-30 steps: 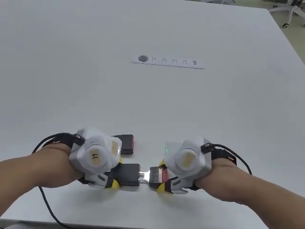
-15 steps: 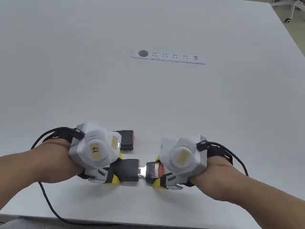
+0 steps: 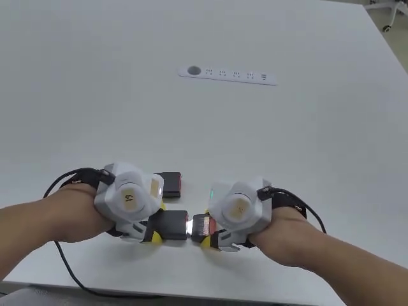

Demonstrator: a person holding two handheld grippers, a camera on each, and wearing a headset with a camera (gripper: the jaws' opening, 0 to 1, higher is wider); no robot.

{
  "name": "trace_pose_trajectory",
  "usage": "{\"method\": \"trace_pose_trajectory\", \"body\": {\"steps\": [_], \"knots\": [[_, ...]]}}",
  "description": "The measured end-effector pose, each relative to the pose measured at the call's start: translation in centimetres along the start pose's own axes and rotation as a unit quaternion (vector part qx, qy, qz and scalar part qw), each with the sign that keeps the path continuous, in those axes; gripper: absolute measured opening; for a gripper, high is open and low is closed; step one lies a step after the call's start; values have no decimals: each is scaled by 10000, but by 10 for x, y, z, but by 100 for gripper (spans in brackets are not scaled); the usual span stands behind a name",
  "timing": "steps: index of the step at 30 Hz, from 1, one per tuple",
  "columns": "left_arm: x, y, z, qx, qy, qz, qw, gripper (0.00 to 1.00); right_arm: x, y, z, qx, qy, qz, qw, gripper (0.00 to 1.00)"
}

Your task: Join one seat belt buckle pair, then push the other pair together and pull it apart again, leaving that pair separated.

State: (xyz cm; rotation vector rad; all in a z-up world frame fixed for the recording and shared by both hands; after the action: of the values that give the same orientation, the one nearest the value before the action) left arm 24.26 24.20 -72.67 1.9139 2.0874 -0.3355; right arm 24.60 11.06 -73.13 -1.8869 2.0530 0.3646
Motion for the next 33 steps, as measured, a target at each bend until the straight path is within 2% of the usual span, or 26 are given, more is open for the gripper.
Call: {"method": "trace_pose_trajectory", "body": {"steps": [3,9,12,13,16,19,30,33], "knots": [[0,0,0,0,-12,-13,10000,30,-2,3,-3,58,29,-70,10000,29],[-2,0,0,32,43,35,10000,31,-3,3,0,19,54,-122,9999,30],[-1,-2,-1,-22,2,19,10000,30,-2,4,-1,5,67,-157,9999,30],[0,-2,-1,4,1,39,10000,30,-3,7,-5,-22,66,-223,9997,30],[-1,-3,0,67,72,116,9999,30,-2,7,-3,-63,118,-306,9994,30],[1,-2,0,111,44,134,9998,30,-2,6,-4,-88,131,-292,9994,29],[3,-4,1,29,98,-26,9999,30,-3,3,-5,-86,196,-222,9995,29],[4,-5,0,-4,58,-101,9999,30,-3,3,-4,-78,205,-236,9995,29]]}}
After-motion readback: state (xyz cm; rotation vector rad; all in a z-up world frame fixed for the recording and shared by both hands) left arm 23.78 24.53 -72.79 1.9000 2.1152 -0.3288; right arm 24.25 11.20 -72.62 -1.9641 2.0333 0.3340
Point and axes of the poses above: the centre of the closed fingertips' face, and the gripper's own axes: z roughly forward along the fingers, y roughly to its left, x roughly out of its underside, the point moved 6 cm from there along -z, roughly backward along the fingers, and after that the axes turned 9 degrees about y, right-handed, at the moved point
